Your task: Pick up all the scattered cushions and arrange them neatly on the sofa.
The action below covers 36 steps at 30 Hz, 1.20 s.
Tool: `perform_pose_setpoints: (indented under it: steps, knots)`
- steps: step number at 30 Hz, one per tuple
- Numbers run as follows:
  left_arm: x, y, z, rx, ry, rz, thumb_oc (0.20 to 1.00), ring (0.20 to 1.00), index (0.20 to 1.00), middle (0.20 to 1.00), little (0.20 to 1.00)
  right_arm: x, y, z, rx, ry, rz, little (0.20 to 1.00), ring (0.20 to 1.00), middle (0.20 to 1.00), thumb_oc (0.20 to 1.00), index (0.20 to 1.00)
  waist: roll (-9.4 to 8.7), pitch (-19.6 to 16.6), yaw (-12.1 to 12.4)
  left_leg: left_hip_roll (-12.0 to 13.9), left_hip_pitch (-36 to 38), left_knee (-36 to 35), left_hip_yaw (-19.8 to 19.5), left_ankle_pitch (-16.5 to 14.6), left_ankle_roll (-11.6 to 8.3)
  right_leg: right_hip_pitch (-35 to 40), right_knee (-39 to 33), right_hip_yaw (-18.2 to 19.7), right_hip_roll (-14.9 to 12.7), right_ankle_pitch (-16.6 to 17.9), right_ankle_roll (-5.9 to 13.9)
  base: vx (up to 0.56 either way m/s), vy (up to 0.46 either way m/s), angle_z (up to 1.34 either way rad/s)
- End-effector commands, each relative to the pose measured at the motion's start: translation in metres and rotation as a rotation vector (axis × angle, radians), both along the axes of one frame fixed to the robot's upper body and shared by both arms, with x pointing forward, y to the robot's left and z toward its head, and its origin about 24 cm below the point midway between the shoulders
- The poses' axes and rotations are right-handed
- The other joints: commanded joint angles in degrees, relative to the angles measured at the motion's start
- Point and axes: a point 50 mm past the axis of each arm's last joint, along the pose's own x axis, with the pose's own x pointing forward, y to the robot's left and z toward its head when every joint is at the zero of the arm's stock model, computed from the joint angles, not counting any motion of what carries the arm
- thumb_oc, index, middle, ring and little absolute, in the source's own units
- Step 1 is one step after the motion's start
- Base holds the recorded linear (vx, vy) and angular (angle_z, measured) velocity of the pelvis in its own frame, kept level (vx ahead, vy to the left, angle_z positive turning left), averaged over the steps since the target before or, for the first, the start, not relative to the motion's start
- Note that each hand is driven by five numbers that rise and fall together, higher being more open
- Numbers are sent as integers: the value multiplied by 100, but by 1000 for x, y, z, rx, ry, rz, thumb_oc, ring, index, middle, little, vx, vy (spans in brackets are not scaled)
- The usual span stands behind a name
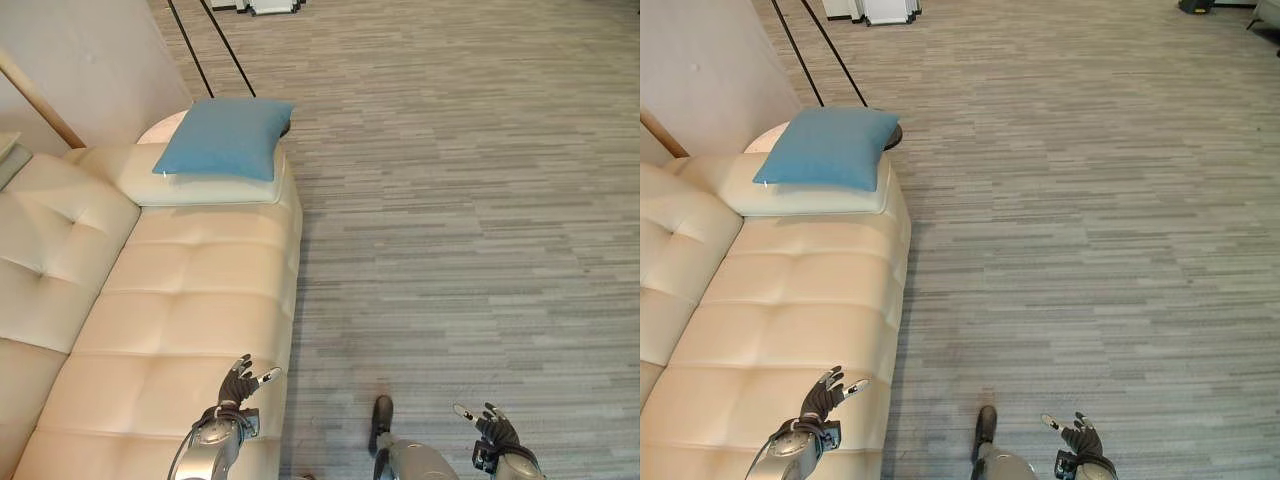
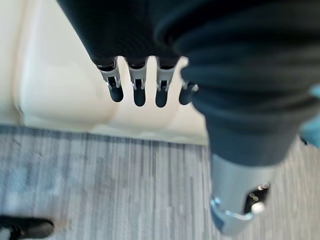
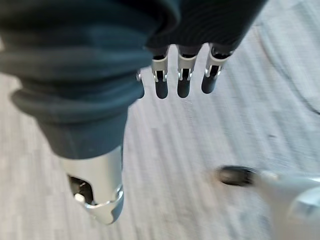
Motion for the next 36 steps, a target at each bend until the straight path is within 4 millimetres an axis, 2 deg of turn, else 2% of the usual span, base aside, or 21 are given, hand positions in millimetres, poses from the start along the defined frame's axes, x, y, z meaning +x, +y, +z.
perform_pose_setpoints:
  steps: [1,4,5,6,7,8,10,11,15,16,17,19,20,21,22,24,25,28,30,32,36]
  knots:
    - [16,3,12,12,-69,-24,1000,1000,1000,1000,1000,12,-17,14,-37,-73,-1,1000,1000,1000,1000,1000,42,230,88,-492,-403,967,-184,803,71,629,139,295,-132,-862,-79,286,-159,-26]
    - [14,5,10,17,-58,-13,1000,1000,1000,1000,1000,13,-19,14,-49,-64,4,1000,1000,1000,1000,1000,-52,272,133,-602,-834,701,-189,443,197,786,84,304,-235,-907,-48,212,-86,-23]
    - [12,6,9,22,-49,-14,1000,1000,1000,1000,1000,13,-20,15,-51,-65,5,1000,1000,1000,1000,1000,-100,277,157,-637,-956,343,-181,283,249,876,38,314,-268,-939,-21,404,-36,2]
    - [8,9,6,45,-27,-22,1000,1000,1000,1000,1000,13,-21,16,-63,-59,17,1000,1000,1000,1000,1000,-139,226,189,-719,-926,-741,-191,205,307,1011,14,278,-301,-1006,38,323,-14,-1]
    - [8,9,6,45,-27,-22,1000,1000,1000,1000,1000,13,-21,16,-63,-60,17,1000,1000,1000,1000,1000,-146,221,183,-729,-921,-769,-195,228,310,1005,14,272,-309,-1004,39,482,39,4]
    - [4,12,4,73,-6,-27,1000,1000,1000,1000,1000,12,-22,15,-81,-47,42,1000,1000,1000,1000,1000,-67,149,201,-714,-1010,-2048,-410,924,195,1134,14,245,-206,-1115,34,254,32,-9]
    - [4,14,3,88,0,-28,1000,1000,1000,1000,1000,13,-23,16,-96,-42,54,1000,1000,1000,1000,1000,-32,125,199,-701,-1052,-2533,-502,1152,127,1200,14,225,-153,-1168,19,375,65,1]
    - [4,19,5,112,-1,-19,1000,1000,1000,1000,1000,16,-24,17,-114,-35,76,1000,1000,1000,1000,1000,-14,100,199,-728,-1438,-2533,-560,1135,-22,1361,14,227,-114,-1236,31,379,80,16]
    - [-2,24,3,107,10,18,1000,1000,1000,1000,1000,14,-20,15,-104,-24,87,1000,1000,1000,1000,1000,-54,-37,250,-676,-1301,-2533,-448,1404,-19,1651,14,308,-121,-1389,111,468,142,13]
    - [-2,26,2,109,15,24,1000,1000,1000,1000,1000,13,-19,13,-106,-20,90,1000,1000,1000,1000,1000,-97,-74,251,-717,-1271,-2533,-412,1413,19,1685,14,343,-167,-1398,146,527,212,-33]
    - [-5,28,1,108,25,33,1000,1000,1000,1000,1000,13,-14,11,-81,-19,86,1000,1000,1000,1000,1000,-210,-182,279,-806,-1119,-2533,-402,1258,193,1759,171,425,-328,-1423,241,683,282,-23]
    - [-5,30,2,115,24,35,1000,1000,1000,1000,1000,13,-11,10,-69,-21,81,1000,1000,1000,1000,1000,-267,-190,288,-827,-1037,-2533,-349,1198,264,1700,445,474,-416,-1434,293,411,178,-19]
    - [-4,30,3,120,21,32,1000,1000,1000,1000,1000,13,-8,9,-59,-21,85,1000,1000,1000,1000,1000,-309,-212,308,-847,-966,-2533,-310,1125,356,1575,798,496,-504,-1370,356,357,195,-24]
    - [-3,34,6,123,11,40,1000,1000,1000,1000,1000,14,-3,8,-39,-29,95,1000,1000,1000,1000,1000,-367,-148,320,-904,-818,-2533,-296,935,525,1140,1686,566,-638,-1078,485,354,196,-15]
    - [-3,34,6,123,11,40,1000,1000,1000,1000,1000,14,-3,8,-39,-29,95,1000,1000,1000,1000,1000,-373,-156,332,-908,-828,-2533,-282,934,529,1103,1735,584,-650,-1100,490,309,194,-11]
    - [-2,35,6,126,12,38,1000,1000,1000,1000,1000,14,0,7,-31,-20,107,1000,1000,1000,1000,1000,-390,-77,306,-995,-639,-2533,-256,745,685,632,2787,638,-807,-561,597,292,237,0]
    - [-2,35,6,127,14,34,1000,1000,1000,1000,1000,15,1,7,-30,-19,116,1000,1000,1000,1000,1000,-329,68,248,-1067,-369,-2533,-211,589,840,283,3699,546,-1119,-39,619,284,257,4]
    - [-2,34,6,128,15,24,1000,1000,1000,1000,1000,12,2,6,-33,-6,118,1000,1000,1000,1000,1000,-247,183,219,-1057,-171,-2533,-185,438,898,-39,4147,530,-1202,-187,534,223,162,11]
    - [0,32,7,120,4,22,1000,1000,1000,1000,1000,11,1,5,-28,-4,109,1000,1000,1000,1000,1000,-152,280,200,-997,-42,-2533,-174,397,874,-481,3938,554,-1005,-574,448,201,72,-9]
    - [2,30,8,112,-2,22,1000,1000,1000,1000,1000,12,1,6,-26,-10,100,1000,1000,1000,1000,1000,-55,403,218,-904,133,-2533,-166,329,787,-630,3087,444,-764,-900,369,231,-11,2]
    - [6,33,9,134,-4,8,1000,1000,1000,1000,1000,9,-3,5,-27,-6,71,1000,1000,1000,1000,1000,-118,450,181,-903,430,-2533,-220,145,604,-571,321,690,-292,-269,595,310,-100,-1]
